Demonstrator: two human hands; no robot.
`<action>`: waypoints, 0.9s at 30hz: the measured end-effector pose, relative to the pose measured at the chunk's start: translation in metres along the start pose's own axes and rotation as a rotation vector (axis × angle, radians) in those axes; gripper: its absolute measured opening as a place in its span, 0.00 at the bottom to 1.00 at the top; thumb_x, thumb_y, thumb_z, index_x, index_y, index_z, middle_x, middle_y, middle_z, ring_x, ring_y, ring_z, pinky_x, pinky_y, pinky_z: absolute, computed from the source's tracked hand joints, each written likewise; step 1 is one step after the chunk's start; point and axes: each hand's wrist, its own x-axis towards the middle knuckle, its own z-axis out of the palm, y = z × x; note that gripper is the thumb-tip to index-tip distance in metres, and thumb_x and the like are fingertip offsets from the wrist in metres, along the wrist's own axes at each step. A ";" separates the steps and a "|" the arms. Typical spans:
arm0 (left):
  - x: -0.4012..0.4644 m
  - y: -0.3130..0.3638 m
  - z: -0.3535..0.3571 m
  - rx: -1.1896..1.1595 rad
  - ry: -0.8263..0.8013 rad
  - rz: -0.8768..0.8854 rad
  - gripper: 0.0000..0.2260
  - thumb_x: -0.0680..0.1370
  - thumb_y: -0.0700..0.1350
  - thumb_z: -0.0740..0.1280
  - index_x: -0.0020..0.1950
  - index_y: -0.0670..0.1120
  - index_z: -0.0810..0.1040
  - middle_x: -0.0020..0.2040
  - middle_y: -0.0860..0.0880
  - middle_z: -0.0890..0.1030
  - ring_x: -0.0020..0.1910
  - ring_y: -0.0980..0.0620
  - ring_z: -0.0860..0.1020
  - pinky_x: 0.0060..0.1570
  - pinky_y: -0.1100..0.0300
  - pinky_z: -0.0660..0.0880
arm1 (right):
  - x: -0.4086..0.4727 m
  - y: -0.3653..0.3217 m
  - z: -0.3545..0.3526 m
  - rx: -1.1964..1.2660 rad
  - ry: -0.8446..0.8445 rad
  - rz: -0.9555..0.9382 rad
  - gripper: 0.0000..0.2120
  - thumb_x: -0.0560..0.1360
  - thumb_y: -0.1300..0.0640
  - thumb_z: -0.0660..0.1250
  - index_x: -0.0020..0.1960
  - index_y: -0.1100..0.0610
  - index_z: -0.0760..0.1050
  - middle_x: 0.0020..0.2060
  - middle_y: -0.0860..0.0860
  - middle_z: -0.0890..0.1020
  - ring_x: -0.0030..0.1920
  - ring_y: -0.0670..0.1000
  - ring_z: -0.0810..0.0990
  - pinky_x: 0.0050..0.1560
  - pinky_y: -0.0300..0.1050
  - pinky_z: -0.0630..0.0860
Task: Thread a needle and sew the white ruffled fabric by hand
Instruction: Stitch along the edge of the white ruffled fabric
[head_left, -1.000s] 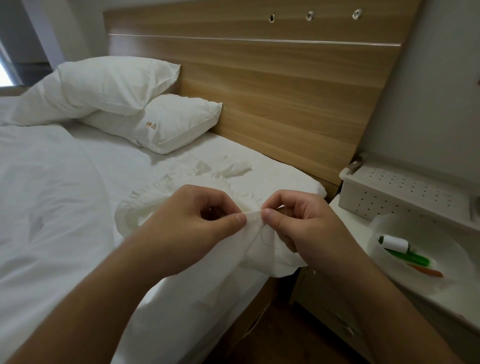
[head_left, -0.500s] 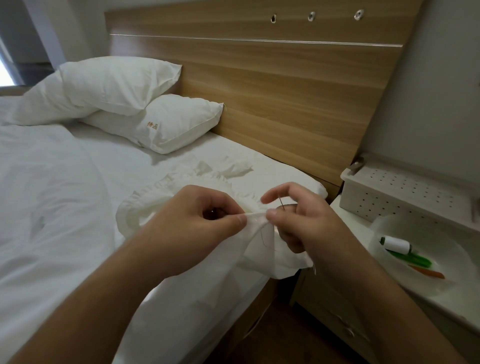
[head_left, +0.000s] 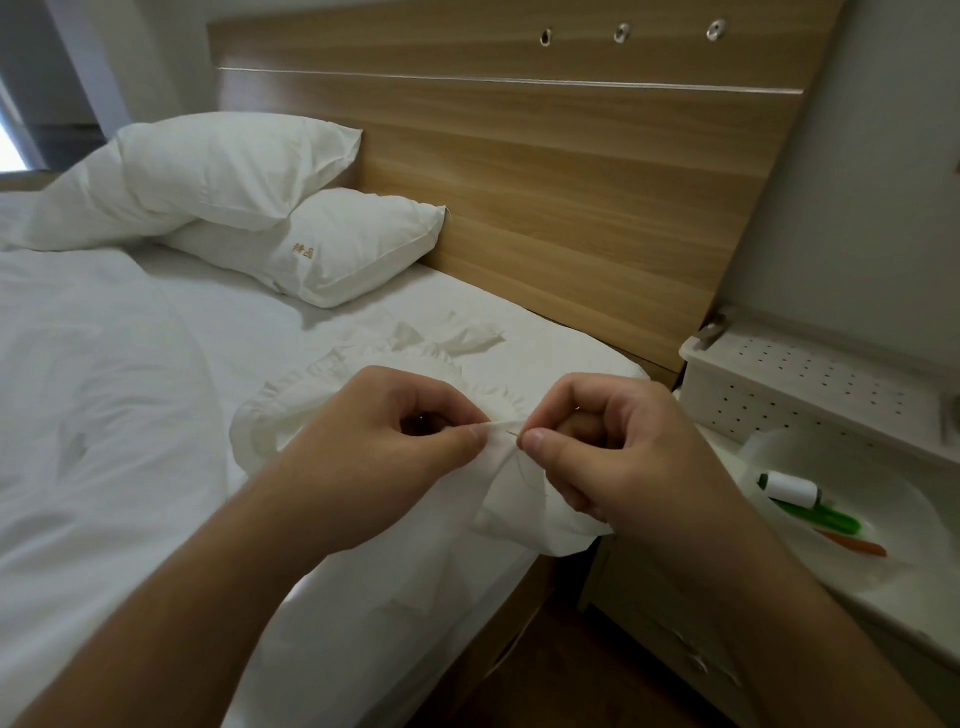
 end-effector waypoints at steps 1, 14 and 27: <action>0.000 0.000 0.000 0.000 -0.005 0.002 0.07 0.82 0.46 0.72 0.48 0.54 0.90 0.42 0.51 0.89 0.45 0.50 0.87 0.53 0.42 0.85 | 0.001 0.001 0.001 -0.012 0.001 0.003 0.04 0.78 0.62 0.71 0.44 0.59 0.81 0.25 0.49 0.78 0.25 0.44 0.75 0.29 0.36 0.70; 0.000 0.001 0.000 0.009 -0.026 0.028 0.08 0.81 0.45 0.72 0.47 0.53 0.90 0.42 0.49 0.88 0.45 0.48 0.87 0.52 0.38 0.84 | 0.003 0.007 0.003 -0.071 0.019 0.028 0.04 0.77 0.60 0.72 0.44 0.56 0.82 0.26 0.51 0.79 0.27 0.47 0.74 0.32 0.45 0.72; 0.001 -0.002 -0.001 0.052 -0.033 0.093 0.08 0.82 0.44 0.72 0.48 0.54 0.89 0.43 0.52 0.88 0.45 0.49 0.86 0.52 0.41 0.84 | 0.002 0.006 0.003 -0.056 -0.046 0.049 0.14 0.80 0.61 0.69 0.60 0.45 0.79 0.25 0.50 0.75 0.27 0.46 0.73 0.32 0.38 0.72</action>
